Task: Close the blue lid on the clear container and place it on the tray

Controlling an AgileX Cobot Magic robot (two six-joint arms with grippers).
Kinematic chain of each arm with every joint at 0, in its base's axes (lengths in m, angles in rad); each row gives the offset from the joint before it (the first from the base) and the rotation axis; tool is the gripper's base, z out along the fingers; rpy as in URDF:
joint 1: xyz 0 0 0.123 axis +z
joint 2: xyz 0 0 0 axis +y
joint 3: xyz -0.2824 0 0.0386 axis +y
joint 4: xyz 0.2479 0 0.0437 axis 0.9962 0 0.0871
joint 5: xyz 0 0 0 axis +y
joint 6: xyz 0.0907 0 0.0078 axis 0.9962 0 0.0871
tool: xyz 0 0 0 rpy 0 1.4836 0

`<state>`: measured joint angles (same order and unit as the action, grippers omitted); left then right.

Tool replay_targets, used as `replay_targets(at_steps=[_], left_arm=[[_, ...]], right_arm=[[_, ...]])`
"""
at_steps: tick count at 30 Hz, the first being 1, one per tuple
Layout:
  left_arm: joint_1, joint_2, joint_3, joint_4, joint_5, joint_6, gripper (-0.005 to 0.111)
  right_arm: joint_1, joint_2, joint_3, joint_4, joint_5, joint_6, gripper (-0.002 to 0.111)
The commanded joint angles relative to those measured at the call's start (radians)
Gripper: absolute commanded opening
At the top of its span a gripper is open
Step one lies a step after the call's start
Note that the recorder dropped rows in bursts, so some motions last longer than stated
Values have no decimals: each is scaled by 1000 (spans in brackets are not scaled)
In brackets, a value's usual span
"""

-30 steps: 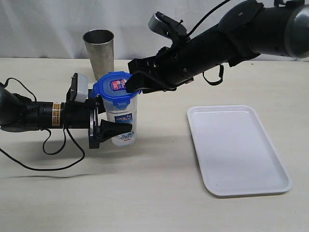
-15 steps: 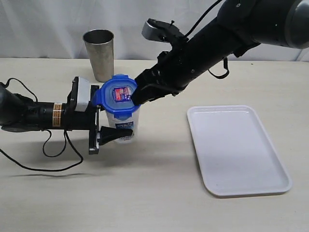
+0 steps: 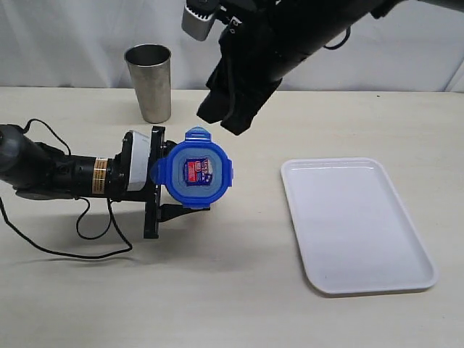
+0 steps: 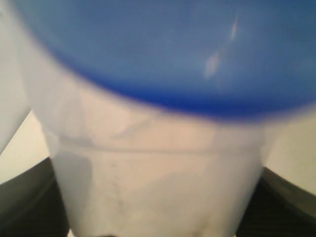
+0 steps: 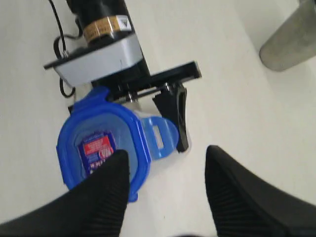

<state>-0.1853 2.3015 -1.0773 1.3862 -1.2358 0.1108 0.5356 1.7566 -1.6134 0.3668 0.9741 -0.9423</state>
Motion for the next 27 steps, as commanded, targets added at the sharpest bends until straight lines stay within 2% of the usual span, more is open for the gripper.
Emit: replay_targets(at_steps=[1, 6, 17, 27], left_arm=[[-2, -8, 4, 20, 15, -1, 0], [-4, -8, 4, 25, 15, -1, 0], [-4, -8, 4, 26, 15, -11, 0], [-4, -8, 4, 32, 15, -31, 0]], right_arm=[[3, 87, -184, -74, 247, 31, 46], [3, 126, -238, 70, 247, -67, 46], [116, 194, -217, -175, 247, 1, 46], [118, 260, -217, -227, 247, 47, 46]])
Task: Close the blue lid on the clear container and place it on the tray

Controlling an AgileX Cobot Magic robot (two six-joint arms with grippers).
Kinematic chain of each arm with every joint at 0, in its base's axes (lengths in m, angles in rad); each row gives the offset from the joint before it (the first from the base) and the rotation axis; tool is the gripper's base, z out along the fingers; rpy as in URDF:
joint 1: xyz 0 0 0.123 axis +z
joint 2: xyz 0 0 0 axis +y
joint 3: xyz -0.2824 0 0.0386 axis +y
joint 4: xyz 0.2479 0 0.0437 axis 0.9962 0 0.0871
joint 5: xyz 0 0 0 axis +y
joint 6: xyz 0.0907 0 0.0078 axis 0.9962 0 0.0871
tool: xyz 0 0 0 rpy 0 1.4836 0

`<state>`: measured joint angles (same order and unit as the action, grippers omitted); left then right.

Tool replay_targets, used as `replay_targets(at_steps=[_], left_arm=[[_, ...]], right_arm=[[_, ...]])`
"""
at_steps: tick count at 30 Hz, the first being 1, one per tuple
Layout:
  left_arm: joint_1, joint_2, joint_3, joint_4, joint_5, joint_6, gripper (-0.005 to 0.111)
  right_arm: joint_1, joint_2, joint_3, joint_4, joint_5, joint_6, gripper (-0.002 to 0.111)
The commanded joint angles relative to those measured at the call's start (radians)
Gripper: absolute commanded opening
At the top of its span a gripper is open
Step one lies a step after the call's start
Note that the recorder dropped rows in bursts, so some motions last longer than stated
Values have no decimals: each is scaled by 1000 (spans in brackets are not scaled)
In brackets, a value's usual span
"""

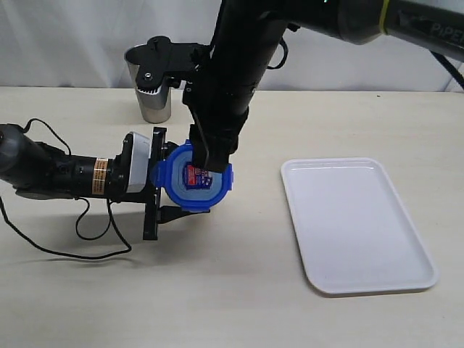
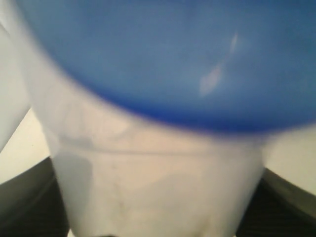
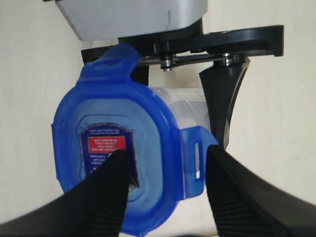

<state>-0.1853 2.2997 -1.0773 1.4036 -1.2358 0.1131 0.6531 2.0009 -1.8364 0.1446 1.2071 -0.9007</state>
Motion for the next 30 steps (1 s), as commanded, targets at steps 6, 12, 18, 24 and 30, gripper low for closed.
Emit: replay_targets(at_steps=[6, 12, 18, 24, 30], left_arm=[[-4, -6, 4, 15, 15, -91, 0], [-4, -6, 4, 17, 15, -107, 0], [-4, -6, 4, 17, 15, -119, 0], [-2, -10, 4, 17, 15, -141, 0], [-2, -14, 4, 27, 15, -153, 0]], right_arm=[[1, 75, 6, -28, 14, 54, 39], [1, 121, 6, -52, 14, 61, 36], [1, 129, 10, -56, 14, 61, 30], [-9, 150, 17, -54, 14, 139, 30], [-23, 155, 17, -29, 14, 143, 30]])
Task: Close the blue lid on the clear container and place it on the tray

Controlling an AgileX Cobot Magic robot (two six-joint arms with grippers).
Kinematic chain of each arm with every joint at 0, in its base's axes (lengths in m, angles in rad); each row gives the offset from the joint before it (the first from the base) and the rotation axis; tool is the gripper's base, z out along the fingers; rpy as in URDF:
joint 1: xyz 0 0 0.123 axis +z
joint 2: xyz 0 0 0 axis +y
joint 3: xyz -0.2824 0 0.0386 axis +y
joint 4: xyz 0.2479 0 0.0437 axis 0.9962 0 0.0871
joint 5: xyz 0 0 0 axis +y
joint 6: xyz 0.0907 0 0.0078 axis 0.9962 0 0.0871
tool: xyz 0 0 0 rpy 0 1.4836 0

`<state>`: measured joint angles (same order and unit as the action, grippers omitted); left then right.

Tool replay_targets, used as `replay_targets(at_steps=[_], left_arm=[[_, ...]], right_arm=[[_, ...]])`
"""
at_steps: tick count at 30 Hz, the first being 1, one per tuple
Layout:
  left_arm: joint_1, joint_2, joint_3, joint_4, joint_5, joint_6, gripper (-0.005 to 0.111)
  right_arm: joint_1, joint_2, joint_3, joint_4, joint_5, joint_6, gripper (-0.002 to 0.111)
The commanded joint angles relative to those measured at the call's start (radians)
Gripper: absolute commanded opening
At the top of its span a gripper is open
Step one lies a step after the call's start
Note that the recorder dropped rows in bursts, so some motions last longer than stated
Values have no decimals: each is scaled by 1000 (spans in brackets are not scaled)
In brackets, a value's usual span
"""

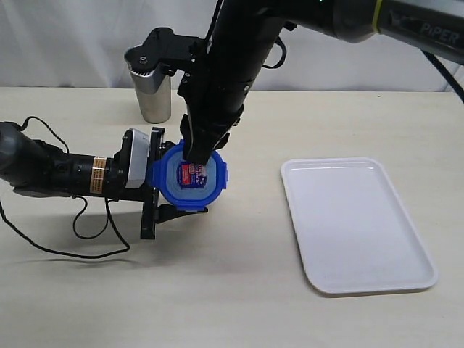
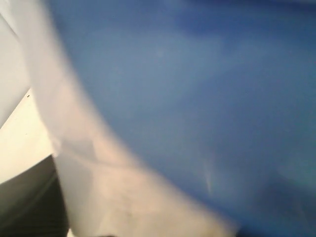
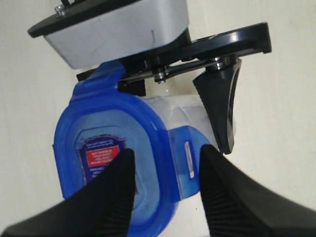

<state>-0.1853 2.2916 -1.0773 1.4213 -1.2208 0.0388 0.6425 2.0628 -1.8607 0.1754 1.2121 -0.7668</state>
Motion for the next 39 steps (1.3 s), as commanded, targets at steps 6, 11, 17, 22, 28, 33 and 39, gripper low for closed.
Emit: replay_targets(at_steps=[6, 11, 17, 22, 28, 33, 39], left_arm=[[-2, -6, 4, 9, 0, -89, 0], [-2, -6, 4, 5, 0, -91, 0], [-2, -6, 4, 1, 0, -91, 0], [-2, -6, 4, 1, 0, -100, 0], [-2, -6, 4, -18, 0, -171, 0], [-1, -6, 4, -61, 0, -281, 0], [-1, -6, 4, -89, 0, -366, 0]], right_arm=[[-14, 129, 41, -51, 9, 11, 30], [-14, 139, 67, -38, 9, 3, 30], [-26, 136, 93, -38, 9, 1, 30], [-29, 83, 74, -71, 9, -1, 30], [-29, 1, -2, -143, -13, 119, 30], [-29, -48, -23, -141, -135, 238, 30], [-29, -82, -23, -166, -217, 411, 41]])
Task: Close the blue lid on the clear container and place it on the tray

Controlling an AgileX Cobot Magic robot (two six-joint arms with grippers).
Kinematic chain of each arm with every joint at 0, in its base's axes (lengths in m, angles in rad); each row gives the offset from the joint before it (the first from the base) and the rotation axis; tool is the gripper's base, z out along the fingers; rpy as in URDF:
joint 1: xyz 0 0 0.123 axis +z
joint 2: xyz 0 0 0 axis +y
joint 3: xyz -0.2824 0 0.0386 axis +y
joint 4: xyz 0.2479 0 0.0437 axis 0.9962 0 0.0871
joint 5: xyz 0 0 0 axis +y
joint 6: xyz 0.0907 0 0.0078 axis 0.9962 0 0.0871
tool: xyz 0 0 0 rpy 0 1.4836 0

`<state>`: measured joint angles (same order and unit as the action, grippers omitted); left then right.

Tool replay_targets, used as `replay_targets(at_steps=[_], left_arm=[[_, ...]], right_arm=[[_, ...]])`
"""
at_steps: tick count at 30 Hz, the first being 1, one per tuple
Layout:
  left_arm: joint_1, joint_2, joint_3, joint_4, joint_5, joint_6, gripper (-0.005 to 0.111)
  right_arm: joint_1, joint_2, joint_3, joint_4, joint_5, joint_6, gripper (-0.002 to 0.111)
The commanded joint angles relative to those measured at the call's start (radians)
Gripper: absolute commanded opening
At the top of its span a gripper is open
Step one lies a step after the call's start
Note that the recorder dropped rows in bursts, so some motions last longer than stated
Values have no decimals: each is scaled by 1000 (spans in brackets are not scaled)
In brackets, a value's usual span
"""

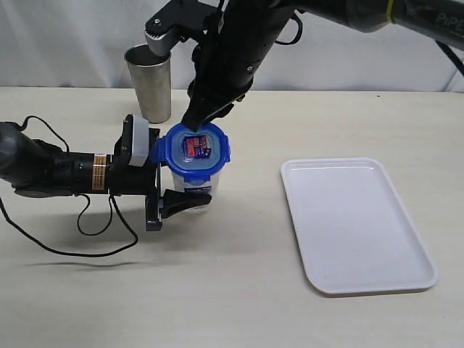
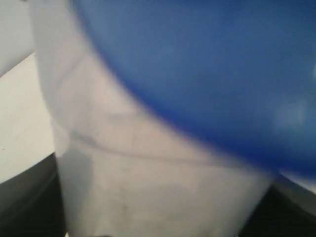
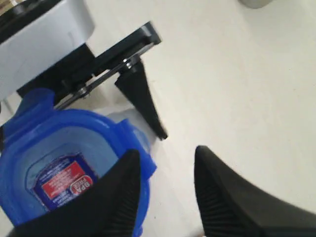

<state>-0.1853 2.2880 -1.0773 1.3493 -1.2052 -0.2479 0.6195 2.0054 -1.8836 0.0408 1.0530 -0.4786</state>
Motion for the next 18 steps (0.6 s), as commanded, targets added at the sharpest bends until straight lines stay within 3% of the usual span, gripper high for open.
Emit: replay_targets(at_steps=[1, 7, 15, 18], left_arm=[[-1, -3, 4, -26, -16, -96, 0], [-1, -3, 4, -65, -16, -150, 0], [-1, -3, 4, -68, -16, -150, 0], [-1, -9, 4, -57, -16, -150, 0]], right_arm=[[-6, -27, 0, -41, -63, 179, 41], [-6, -29, 0, 31, 20, 383, 39], [-6, -29, 0, 154, 147, 258, 6], [-6, -29, 0, 85, 141, 279, 5]])
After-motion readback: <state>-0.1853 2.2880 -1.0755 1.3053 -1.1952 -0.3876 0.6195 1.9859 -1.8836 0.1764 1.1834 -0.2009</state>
